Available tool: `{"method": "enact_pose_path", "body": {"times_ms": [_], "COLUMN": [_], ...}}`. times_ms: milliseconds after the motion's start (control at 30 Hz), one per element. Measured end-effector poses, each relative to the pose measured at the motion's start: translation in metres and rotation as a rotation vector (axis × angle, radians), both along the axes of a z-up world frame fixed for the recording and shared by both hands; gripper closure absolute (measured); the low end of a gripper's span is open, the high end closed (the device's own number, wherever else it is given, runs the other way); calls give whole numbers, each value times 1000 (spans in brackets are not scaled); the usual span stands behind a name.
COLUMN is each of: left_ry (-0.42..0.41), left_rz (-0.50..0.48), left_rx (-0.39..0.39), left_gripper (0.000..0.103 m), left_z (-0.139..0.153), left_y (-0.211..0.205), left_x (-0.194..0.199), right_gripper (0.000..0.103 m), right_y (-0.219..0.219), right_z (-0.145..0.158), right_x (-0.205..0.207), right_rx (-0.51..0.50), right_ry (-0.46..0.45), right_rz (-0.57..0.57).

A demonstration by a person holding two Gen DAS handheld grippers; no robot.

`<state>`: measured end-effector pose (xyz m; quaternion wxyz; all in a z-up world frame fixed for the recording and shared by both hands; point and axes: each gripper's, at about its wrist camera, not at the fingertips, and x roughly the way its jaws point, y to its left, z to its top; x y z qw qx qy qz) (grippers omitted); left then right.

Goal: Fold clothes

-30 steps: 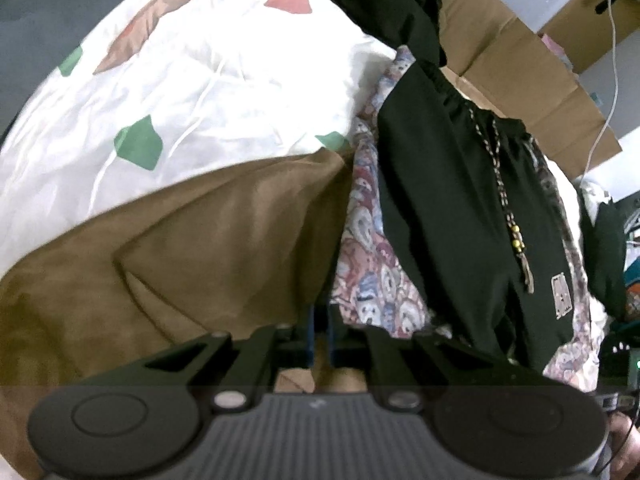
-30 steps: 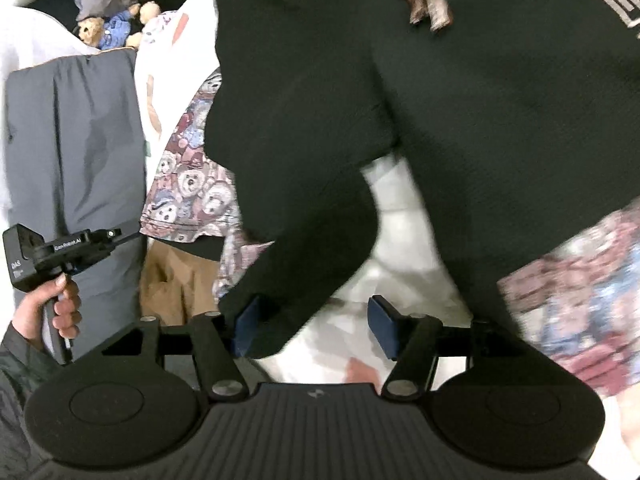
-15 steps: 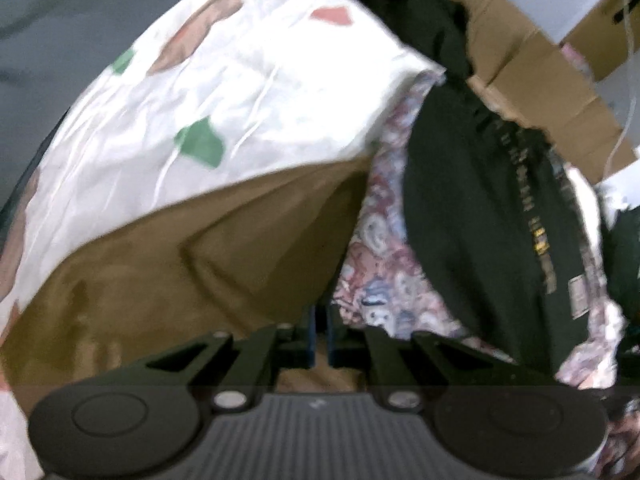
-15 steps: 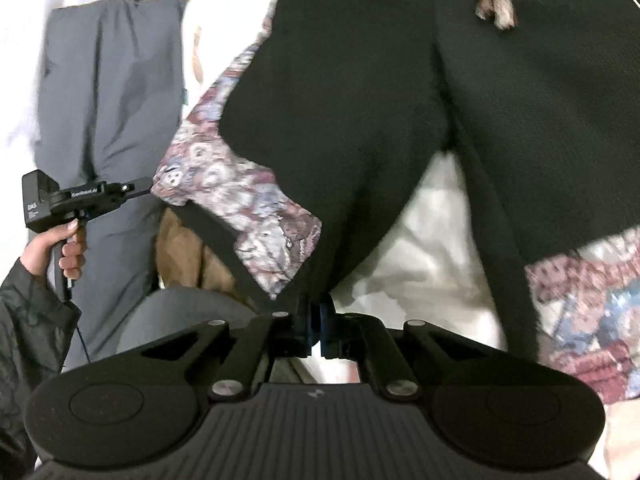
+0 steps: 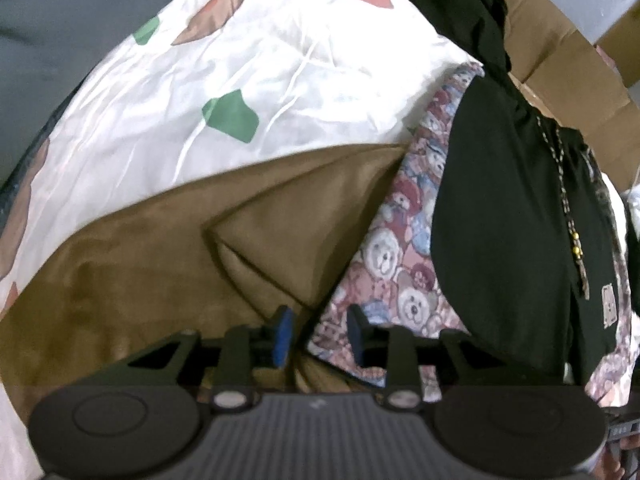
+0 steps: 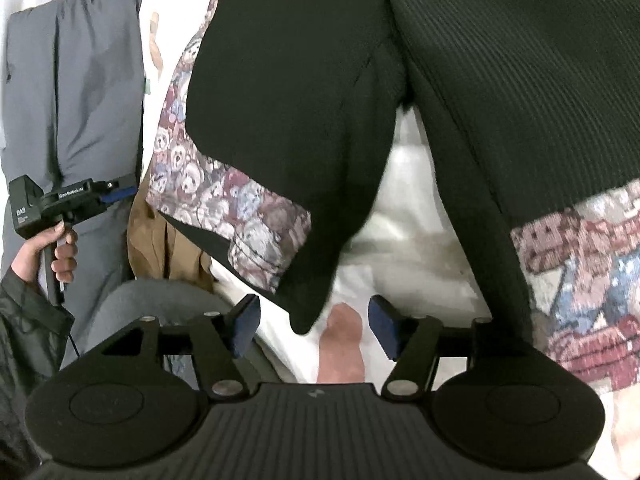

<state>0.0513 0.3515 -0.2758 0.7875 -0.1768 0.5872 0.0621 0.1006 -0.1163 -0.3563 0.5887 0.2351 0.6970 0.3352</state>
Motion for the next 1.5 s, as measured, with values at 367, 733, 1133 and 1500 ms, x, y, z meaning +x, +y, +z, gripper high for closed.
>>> {"method": "enact_pose_path", "body": {"times_ms": [367, 733, 1133, 1500], "left_ry": [32, 32, 41, 60], "left_rz": [-58, -84, -63, -73], "left_rx": [9, 12, 25, 23], "left_gripper": [92, 98, 83, 98], "left_z": [-30, -6, -3, -20], "left_y": [-9, 5, 1, -1], "left_x": [-5, -6, -3, -4], "right_gripper": [47, 101, 46, 98], "right_y": [5, 7, 1, 4], "right_z": [-9, -1, -2, -22], "right_x": [-4, -4, -1, 2], "right_rx": [46, -7, -21, -41], "right_ry": [9, -47, 7, 142], "right_rz": [-53, 76, 23, -164]}}
